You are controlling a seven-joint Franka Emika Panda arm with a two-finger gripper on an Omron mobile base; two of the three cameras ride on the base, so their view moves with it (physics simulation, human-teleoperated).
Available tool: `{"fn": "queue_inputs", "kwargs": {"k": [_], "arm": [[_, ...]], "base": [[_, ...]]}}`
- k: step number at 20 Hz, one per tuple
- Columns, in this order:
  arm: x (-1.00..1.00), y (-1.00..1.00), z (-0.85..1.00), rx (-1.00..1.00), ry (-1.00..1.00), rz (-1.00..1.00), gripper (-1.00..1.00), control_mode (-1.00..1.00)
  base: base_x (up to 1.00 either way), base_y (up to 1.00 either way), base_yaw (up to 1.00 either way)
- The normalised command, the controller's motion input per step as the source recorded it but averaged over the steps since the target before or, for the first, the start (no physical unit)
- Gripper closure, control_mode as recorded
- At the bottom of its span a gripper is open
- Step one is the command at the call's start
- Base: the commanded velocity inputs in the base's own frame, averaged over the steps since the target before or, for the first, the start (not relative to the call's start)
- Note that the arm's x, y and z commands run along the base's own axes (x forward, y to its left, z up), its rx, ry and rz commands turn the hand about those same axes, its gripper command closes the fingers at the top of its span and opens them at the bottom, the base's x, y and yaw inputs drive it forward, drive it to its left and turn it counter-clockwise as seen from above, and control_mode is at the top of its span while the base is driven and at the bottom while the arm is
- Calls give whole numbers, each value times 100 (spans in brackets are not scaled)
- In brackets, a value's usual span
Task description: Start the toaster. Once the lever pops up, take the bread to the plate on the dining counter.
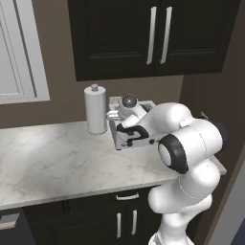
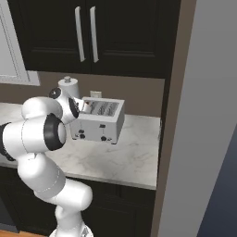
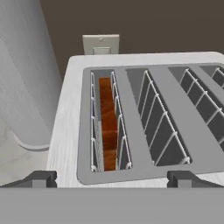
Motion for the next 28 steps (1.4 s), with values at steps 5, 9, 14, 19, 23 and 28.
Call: {"fn": "queue_inputs", "kwargs": {"k": [5,9,14,19,23,28], "arm": [[0,0,0,0,0,0,-100,-100],[10,0,0,0,0,0,-100,-100],[20,0,0,1,0,0,-100,-100],[24,0,0,0,1,0,-100,-100],[25,0,0,0,1,0,-100,-100],[14,0,-5,0,1,0,-100,-100]], "base": [[0,0,0],[0,0,0],[0,0,0],[0,0,0],[0,0,0],[0,0,0]]}}
